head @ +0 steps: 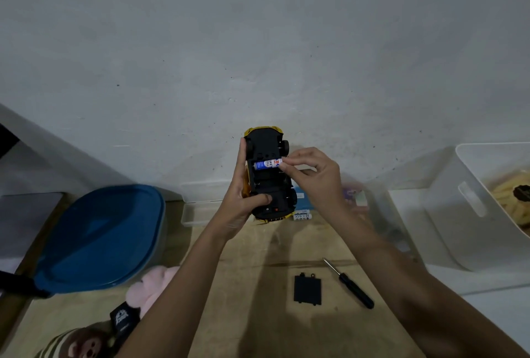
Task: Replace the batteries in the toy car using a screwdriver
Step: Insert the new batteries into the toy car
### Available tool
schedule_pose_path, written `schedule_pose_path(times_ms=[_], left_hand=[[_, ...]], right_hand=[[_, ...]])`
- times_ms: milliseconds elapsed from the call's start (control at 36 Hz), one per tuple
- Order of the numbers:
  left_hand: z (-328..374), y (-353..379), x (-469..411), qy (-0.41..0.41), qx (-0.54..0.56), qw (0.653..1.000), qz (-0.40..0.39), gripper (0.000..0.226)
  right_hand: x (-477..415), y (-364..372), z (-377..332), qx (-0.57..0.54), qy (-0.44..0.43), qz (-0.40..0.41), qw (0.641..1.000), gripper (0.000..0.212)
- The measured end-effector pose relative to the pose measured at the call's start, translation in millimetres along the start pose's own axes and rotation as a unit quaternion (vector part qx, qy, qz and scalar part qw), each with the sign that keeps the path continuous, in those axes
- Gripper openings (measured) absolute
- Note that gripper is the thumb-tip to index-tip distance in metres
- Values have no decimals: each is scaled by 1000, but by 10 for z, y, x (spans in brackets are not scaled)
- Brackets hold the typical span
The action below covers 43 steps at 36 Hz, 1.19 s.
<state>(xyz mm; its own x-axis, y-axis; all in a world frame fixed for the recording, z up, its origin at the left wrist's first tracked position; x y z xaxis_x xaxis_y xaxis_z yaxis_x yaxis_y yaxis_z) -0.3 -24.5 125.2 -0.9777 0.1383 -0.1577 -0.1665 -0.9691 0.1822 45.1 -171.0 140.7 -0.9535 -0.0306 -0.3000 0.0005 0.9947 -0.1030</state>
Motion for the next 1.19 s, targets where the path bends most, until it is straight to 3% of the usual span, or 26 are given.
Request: schedule_pose_path(times_ms=[278, 500, 639, 722, 833, 972, 1028, 1111, 1194], left_hand=[[-31, -50, -21, -19, -16, 1000, -11, 106], [-101, -91, -42, -56, -75, 993, -72, 104], [-172, -157, -50, -82, -96, 989, -81, 103], [-260, -219, -36, -92, -91, 990, -55, 102], [-417, -346, -12, -107, -70, 992, 0, 102], [-603, -487, 71, -135, -82, 987, 22, 104], [-685, -535, 117, -149, -82, 985, 28, 104], [-786, -598, 169, -162, -75, 983, 38, 104], [-860, -660, 201, -166, -63, 982, 57, 104]], right_hand=[[72, 125, 19, 100, -83, 25, 991, 13], [84, 92, 128, 156, -143, 35, 977, 16], [107, 141, 266, 226, -173, -36, 958, 19], [75, 193, 380, 263, -169, -86, 946, 23], [25, 226, 443, 224, -127, -137, 956, 27], [77, 68, 799, 216, -30, -79, 973, 20], [126, 32, 1104, 289, 21, -129, 948, 20], [254, 16, 1494, 416, 101, -242, 871, 24], [355, 31, 1643, 501, 115, -291, 807, 40]])
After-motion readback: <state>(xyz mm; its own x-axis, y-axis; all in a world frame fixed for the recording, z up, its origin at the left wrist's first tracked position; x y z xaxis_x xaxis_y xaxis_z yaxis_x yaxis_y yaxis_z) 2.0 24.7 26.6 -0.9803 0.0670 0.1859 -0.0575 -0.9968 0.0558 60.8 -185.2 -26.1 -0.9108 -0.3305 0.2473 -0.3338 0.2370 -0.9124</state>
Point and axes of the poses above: each hand's wrist, its own x-axis away from the middle knuckle, its own y-axis out of the palm, z = x × y, the point moved 4 cm from there along -x, towards the middle knuckle, and after that the axes turned 5 degrees about y, right-handed, at the moved point
